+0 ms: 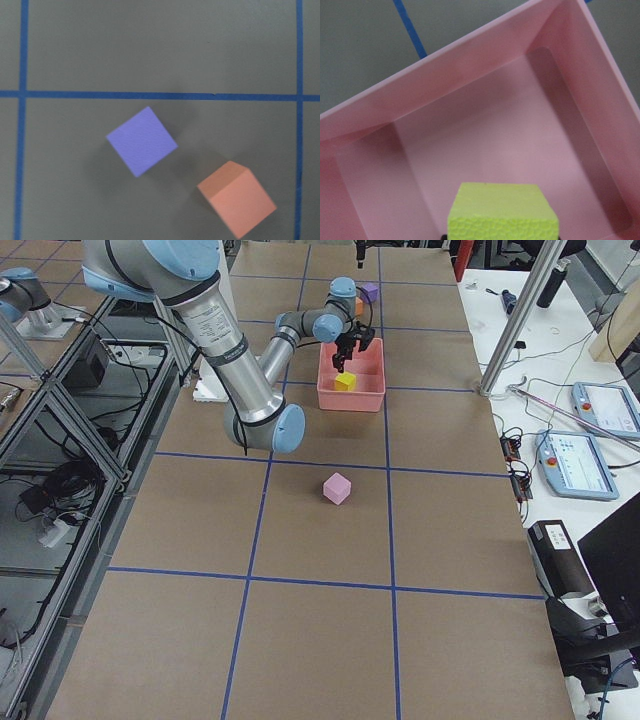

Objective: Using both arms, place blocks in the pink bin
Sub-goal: 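Drop the cube in the bin with the right gripper while left reaches for orange cube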

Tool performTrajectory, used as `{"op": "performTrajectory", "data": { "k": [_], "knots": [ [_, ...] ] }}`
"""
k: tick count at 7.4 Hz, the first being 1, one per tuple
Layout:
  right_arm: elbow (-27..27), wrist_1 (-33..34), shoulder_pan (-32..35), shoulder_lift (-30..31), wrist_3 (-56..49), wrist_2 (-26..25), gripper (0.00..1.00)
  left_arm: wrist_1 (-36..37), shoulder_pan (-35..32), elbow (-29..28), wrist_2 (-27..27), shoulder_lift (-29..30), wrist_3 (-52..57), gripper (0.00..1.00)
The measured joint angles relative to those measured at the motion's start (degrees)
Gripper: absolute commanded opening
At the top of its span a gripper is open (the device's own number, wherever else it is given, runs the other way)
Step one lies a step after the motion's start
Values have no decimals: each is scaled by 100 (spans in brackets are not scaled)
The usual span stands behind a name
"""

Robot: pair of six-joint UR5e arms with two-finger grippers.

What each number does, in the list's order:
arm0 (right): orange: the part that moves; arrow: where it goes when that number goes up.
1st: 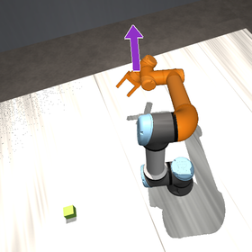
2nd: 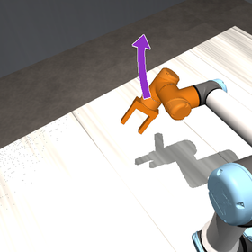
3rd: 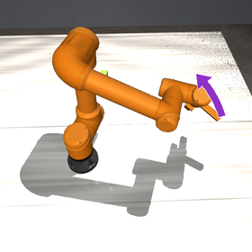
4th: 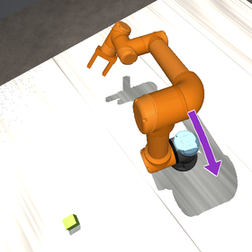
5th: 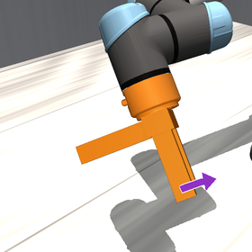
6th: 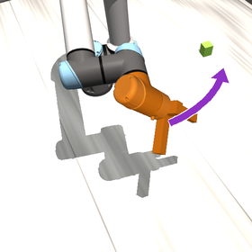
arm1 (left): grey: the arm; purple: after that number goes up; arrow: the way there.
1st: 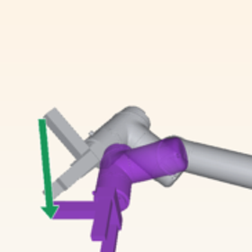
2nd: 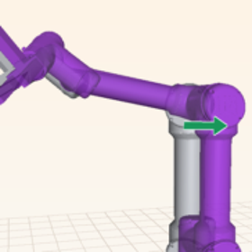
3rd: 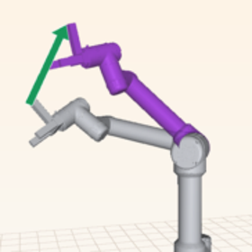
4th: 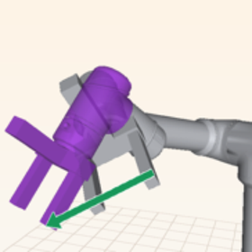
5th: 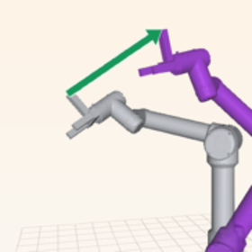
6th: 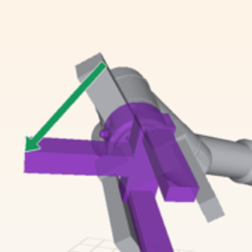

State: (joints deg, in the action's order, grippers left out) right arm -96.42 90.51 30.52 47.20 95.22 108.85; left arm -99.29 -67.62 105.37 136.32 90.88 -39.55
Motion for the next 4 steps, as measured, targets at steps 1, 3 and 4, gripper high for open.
{"op": "performTrajectory", "data": {
  "k": [1,3,4],
  "knots": [
    [-33,6,10,7,-1,-15,99,-2,311,-65,-102,123,-580,100],
    [-117,10,119,42,-8,-21,99,-8,838,-229,-394,291,-1494,100],
    [-206,9,186,117,-11,-22,99,-14,1039,-356,-527,351,-1774,100]
  ]
}}
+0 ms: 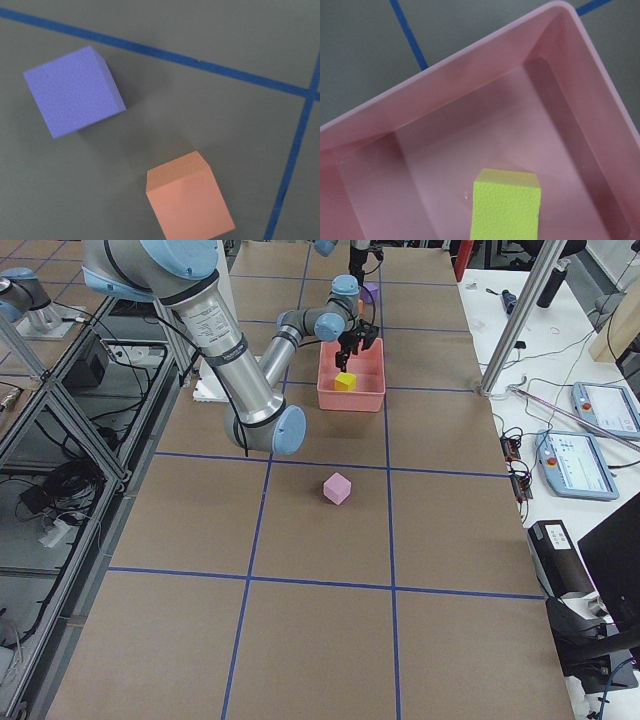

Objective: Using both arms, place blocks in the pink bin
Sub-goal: 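Drop the cube in the bin with the right gripper while left reaches for orange cube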

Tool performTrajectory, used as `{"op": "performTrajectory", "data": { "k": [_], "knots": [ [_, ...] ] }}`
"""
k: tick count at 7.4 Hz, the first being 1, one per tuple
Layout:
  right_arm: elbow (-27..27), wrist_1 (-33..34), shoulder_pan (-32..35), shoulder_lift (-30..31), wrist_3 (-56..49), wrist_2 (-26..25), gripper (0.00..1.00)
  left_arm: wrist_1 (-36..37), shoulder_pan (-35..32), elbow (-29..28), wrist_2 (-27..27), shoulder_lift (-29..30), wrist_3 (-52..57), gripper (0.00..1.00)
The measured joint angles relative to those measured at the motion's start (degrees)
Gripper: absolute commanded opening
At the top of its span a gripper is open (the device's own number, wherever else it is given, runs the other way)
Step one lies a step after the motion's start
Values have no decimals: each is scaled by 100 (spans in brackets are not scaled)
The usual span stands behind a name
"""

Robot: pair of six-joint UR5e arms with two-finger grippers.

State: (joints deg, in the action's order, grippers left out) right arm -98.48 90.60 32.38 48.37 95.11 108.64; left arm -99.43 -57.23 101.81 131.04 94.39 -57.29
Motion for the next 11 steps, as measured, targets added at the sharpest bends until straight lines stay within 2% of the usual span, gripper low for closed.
{"op": "performTrajectory", "data": {
  "k": [3,9,10,11],
  "knots": [
    [-343,-1,75,253,6,0,99,-12,319,-382,-229,275,-443,100],
    [-467,-4,157,389,7,-7,99,-24,358,-801,-246,511,-512,97],
    [-469,-6,160,396,7,-8,99,-24,363,-805,-246,489,-511,81],
    [-470,-7,168,399,7,-9,99,-22,370,-805,-246,477,-511,47]
  ]
}}
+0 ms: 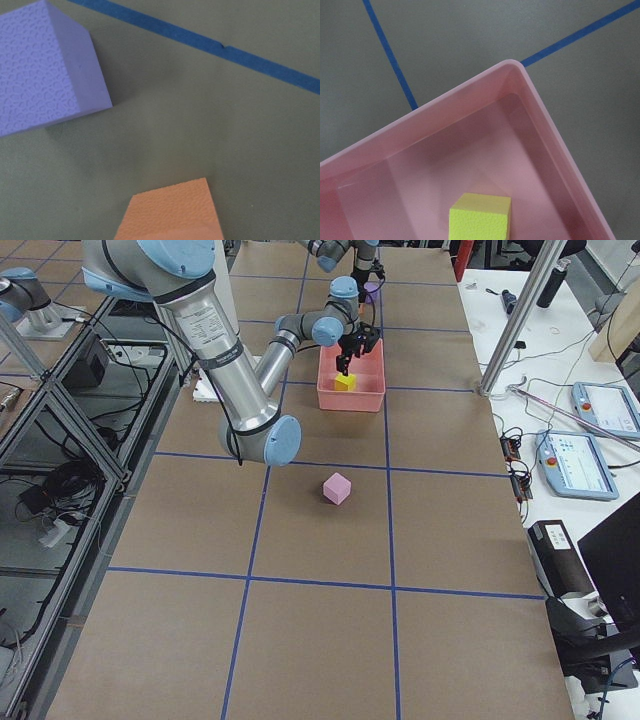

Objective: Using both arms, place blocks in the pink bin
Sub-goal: 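Drop the cube in the bin with the right gripper while left reaches for orange cube, then carry the orange cube into the bin with the left gripper while right withdraws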

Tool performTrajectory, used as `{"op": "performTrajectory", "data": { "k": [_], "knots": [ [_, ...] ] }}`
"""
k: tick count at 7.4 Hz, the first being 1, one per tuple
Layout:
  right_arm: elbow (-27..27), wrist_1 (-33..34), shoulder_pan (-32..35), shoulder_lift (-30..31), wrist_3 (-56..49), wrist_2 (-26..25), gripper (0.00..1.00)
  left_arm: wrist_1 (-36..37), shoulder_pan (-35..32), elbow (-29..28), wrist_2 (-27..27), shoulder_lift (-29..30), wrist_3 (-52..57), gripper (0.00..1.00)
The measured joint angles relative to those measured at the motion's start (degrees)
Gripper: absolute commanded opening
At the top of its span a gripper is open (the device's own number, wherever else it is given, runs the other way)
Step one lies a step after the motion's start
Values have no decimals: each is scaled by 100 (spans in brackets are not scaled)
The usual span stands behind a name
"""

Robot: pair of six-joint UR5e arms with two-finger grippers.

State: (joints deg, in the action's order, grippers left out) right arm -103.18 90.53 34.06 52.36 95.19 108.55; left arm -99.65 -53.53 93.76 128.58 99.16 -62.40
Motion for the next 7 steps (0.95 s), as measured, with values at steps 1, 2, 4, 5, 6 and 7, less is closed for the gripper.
{"op": "performTrajectory", "data": {
  "k": [1,2,4,5,6,7],
  "knots": [
    [0,0,18,4,-2,1,99,2,12,4,2,-1,-31,0],
    [-8,0,78,13,-9,11,99,6,41,12,4,11,-112,0],
    [-265,0,345,276,-44,86,99,30,96,244,-5,73,-221,0],
    [-497,-15,551,601,-168,222,99,58,102,525,-7,184,-235,0],
    [-628,-32,790,901,-444,417,99,199,104,776,-3,470,-317,0],
    [-682,-39,1029,1164,-806,591,99,615,108,957,8,950,-532,0]
  ]
}}
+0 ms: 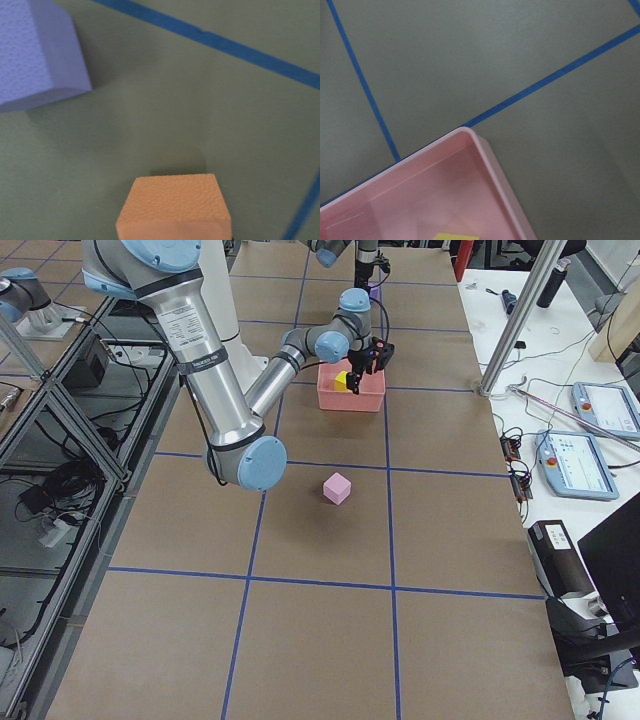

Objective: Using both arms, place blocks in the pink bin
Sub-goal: 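Carry the orange cube into the bin with the left gripper while right withdraws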

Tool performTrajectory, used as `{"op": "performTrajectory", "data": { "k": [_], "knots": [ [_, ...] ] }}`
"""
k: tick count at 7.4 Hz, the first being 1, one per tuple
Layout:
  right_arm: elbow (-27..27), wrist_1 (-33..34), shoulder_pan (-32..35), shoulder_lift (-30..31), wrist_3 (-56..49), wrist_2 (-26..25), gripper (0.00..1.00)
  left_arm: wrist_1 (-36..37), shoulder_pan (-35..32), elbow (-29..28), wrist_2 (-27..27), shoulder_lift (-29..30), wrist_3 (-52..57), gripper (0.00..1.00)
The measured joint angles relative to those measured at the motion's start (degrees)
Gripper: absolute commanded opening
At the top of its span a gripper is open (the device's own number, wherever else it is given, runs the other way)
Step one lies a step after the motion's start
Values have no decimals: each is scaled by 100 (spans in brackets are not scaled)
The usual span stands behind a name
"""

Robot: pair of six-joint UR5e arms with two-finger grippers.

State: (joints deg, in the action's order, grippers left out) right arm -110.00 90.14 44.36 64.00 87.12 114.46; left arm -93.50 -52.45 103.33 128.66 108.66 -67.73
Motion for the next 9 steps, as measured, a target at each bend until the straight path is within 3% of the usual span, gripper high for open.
{"op": "performTrajectory", "data": {
  "k": [2,4,8,9],
  "knots": [
    [-25,-4,485,552,-911,323,99,1390,228,141,-3,1322,-394,0],
    [-13,-23,934,1089,-1850,544,99,2162,632,53,-24,2187,-1046,0],
    [242,-563,1153,1861,-2508,721,99,2004,1392,-933,-508,2979,-2018,0],
    [320,-669,1161,1969,-2559,829,100,1752,1506,-1209,-609,3026,-2080,8]
  ]
}}
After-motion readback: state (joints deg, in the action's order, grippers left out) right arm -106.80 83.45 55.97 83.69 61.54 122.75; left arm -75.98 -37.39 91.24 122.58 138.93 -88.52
